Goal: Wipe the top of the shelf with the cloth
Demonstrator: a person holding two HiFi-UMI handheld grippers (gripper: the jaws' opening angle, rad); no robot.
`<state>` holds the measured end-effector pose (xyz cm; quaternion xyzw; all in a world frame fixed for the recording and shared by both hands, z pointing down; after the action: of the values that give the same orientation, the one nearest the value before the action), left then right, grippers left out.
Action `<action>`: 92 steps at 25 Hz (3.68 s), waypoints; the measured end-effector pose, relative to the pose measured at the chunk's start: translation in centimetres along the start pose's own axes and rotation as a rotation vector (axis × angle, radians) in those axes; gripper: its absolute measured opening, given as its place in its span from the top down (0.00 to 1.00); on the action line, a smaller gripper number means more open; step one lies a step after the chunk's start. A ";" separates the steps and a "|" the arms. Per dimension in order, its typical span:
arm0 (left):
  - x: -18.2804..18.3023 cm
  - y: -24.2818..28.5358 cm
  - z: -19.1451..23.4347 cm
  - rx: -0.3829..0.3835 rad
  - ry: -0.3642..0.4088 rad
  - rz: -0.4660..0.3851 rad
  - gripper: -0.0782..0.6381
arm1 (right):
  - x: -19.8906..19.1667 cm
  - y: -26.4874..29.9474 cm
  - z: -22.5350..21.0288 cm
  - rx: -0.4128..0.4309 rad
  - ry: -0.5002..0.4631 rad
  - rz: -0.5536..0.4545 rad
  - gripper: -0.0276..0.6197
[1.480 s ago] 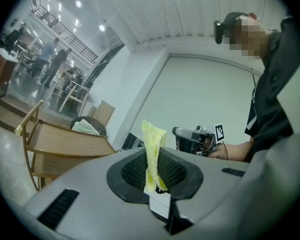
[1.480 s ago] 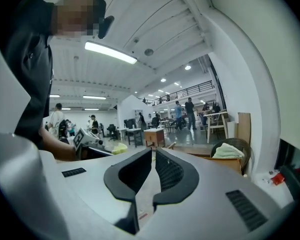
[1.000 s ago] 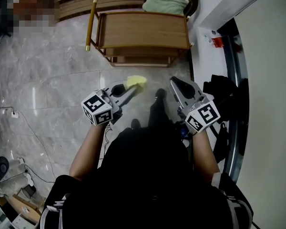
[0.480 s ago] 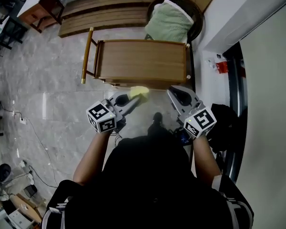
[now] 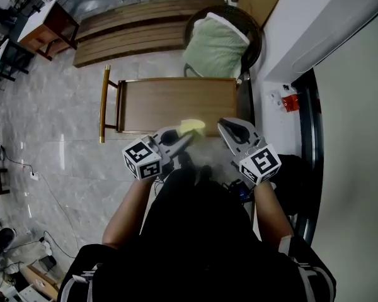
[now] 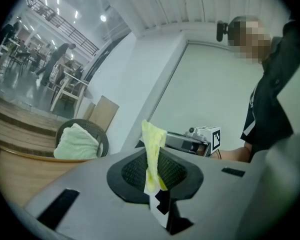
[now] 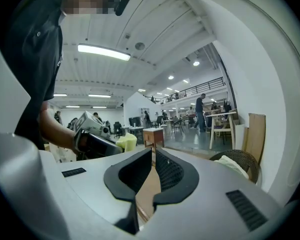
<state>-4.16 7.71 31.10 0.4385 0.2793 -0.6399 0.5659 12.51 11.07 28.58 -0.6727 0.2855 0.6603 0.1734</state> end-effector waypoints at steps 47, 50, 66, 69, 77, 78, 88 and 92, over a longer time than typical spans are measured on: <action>-12.1 31.2 24.4 0.375 -0.481 0.560 0.85 | -20.7 9.0 -26.6 -0.361 0.270 0.561 0.91; -13.1 32.0 25.0 0.399 -0.453 0.592 0.85 | -21.0 9.1 -26.9 -0.375 0.265 0.577 0.91; -14.6 30.9 27.2 0.475 -0.425 0.659 0.85 | -22.5 10.7 -27.8 -0.404 0.394 0.622 0.91; -14.5 30.1 27.8 0.478 -0.426 0.645 0.85 | -22.5 11.7 -27.5 -0.404 0.405 0.632 0.91; -14.3 25.6 30.2 0.515 -0.376 0.656 0.85 | -22.8 15.1 -25.5 -0.374 0.410 0.664 0.91; -14.1 24.8 30.6 0.528 -0.357 0.667 0.85 | -22.8 15.7 -25.1 -0.368 0.412 0.668 0.91; -13.6 17.4 34.4 0.611 -0.347 0.655 0.85 | -23.8 21.7 -20.8 -0.320 0.422 0.716 0.91; -13.1 14.8 35.5 0.617 -0.350 0.650 0.85 | -24.0 24.0 -19.1 -0.304 0.421 0.728 0.91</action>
<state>1.18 -19.28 60.95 0.5363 -0.1745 -0.5468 0.6187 13.70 -15.57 57.04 -0.6660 0.4325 0.5613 -0.2332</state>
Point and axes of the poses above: the fingertips, and each gripper's own axes: y forward along the fingers, z to its left, x out of its top, the point moved 6 cm from there along -y, backward along the fingers, and after that the axes turned 2 degrees about x, right-handed, at the moved point
